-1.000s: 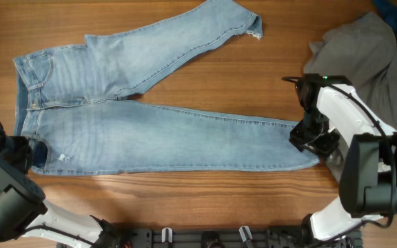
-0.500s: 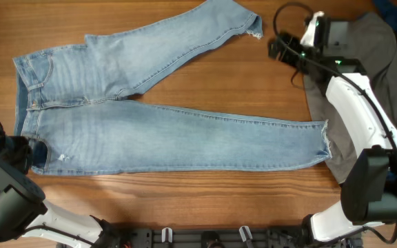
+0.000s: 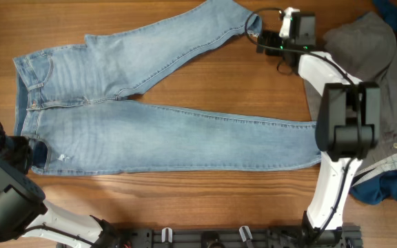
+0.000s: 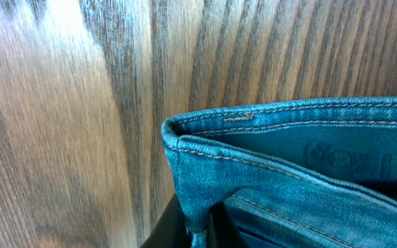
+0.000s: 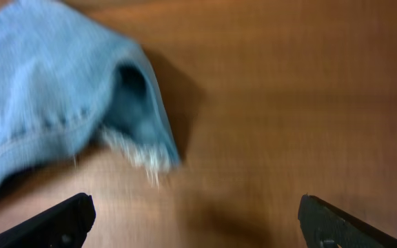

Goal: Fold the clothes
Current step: 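Grasp a leg hem with the right gripper and pull it right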

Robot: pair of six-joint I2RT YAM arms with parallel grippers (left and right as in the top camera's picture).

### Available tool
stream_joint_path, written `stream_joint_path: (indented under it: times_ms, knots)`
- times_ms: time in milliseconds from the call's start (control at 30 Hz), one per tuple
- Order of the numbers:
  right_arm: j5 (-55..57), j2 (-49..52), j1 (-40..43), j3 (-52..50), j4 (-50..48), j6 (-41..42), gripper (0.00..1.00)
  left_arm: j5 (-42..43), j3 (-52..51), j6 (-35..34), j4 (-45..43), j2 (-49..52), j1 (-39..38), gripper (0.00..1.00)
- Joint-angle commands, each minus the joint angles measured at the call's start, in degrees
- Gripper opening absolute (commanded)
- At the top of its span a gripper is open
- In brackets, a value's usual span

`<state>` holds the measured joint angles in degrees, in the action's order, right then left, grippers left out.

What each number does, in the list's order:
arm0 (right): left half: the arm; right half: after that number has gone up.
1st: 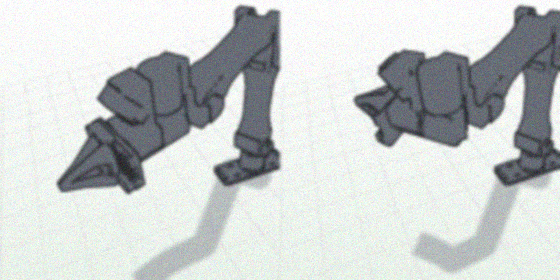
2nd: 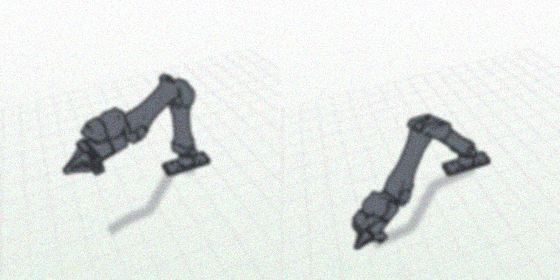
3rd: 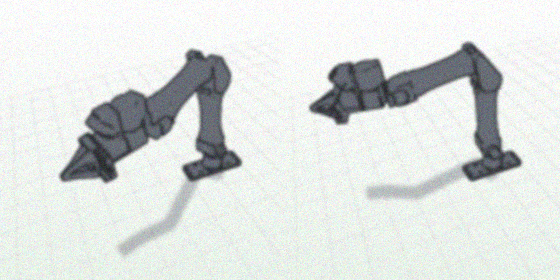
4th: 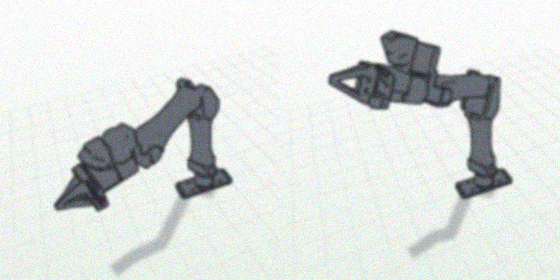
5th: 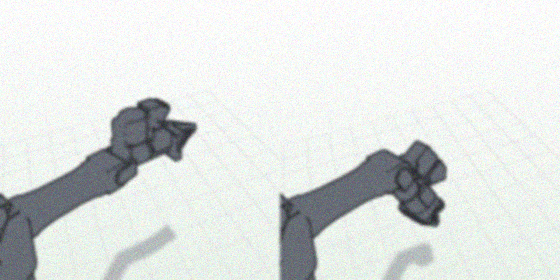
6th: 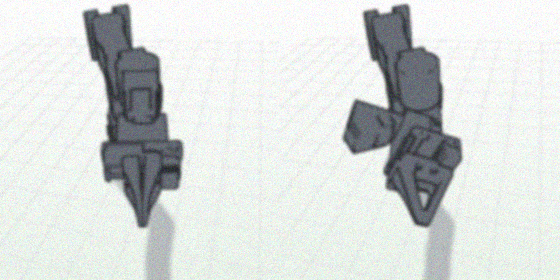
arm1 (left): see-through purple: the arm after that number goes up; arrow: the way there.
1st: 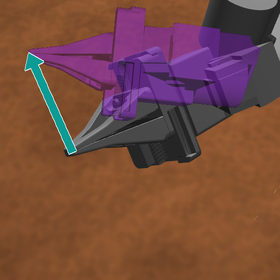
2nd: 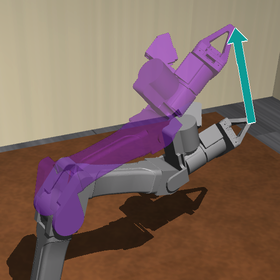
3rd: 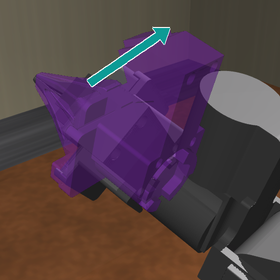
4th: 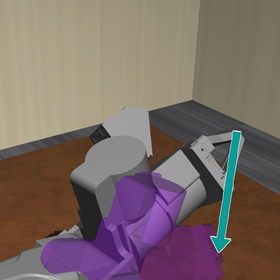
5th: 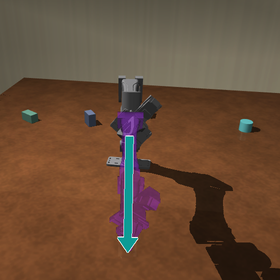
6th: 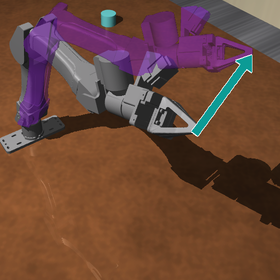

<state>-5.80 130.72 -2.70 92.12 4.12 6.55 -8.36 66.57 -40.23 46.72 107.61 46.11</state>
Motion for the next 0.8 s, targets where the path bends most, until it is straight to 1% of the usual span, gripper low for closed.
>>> stream_joint_path:
  times_ms: [0,33,233,300,333,367,400,433,467,500,533,600,667,767]
  knots:
    - [3.5,3.7,-1.2,3.5,-3.7,-5.0,0.98,-1.1,-0.7,-1.4,0.0,0.1,0.3,0.04]
    - [3.4,4.6,-1.3,3.5,-5.2,-5.0,0.93,-1.1,-0.7,-1.4,0.0,0.1,0.3,0.04]
    - [3.5,9.7,-3.2,3.5,-11.8,-4.9,0.8,-1.1,-0.7,-0.9,0.0,0.1,0.3,0.04]
    - [3.5,10.4,-3.5,3.5,-12.9,-4.9,0.71,-1.1,-0.7,-0.9,0.0,0.1,0.3,0.04]
    - [3.6,10.9,-3.5,3.5,-13.7,-4.9,0.63,-1.1,-0.7,-0.9,0.1,0.1,0.3,0.04]
    - [3.7,11.2,-3.6,3.5,-14.5,-4.8,0.59,-1.1,-0.7,-0.9,0.1,0.1,0.3,0.04]
    - [3.7,11.4,-3.6,3.5,-15.2,-4.7,0.51,-1.1,-0.7,-0.9,0.1,0.1,0.3,0.04]
    - [3.7,11.6,-3.6,3.5,-15.4,-4.2,0.41,-1.1,-0.7,-0.7,0.1,0.1,0.3,0.04]
    - [4.1,11.6,-3.6,3.5,-15.3,-3.3,0.29,-1.1,-0.7,-0.7,0.1,0.1,0.3,0.04]
    - [5.1,11.6,-3.6,3.5,-14.8,-2.7,0.12,-1.1,-0.7,-0.7,0.1,0.1,0.3,0.04]
    - [7.3,11.6,-3.6,3.5,-13.9,-1.7,0.04,-1.1,-0.7,-0.7,0.1,0.1,0.3,0.04]
    - [16.4,11.0,-3.6,3.5,-9.4,-1.2,0.04,-1.1,-0.7,-0.6,0.1,0.1,0.3,0.04]
    - [27.8,9.1,-3.4,3.5,-2.4,-1.2,0.04,-1.1,-0.7,-0.5,0.1,0.1,0.3,0.04]
    - [39.0,3.9,-3.0,3.5,11.3,-0.3,0.04,-1.2,-0.7,-0.5,-0.1,0.1,0.3,0.04]
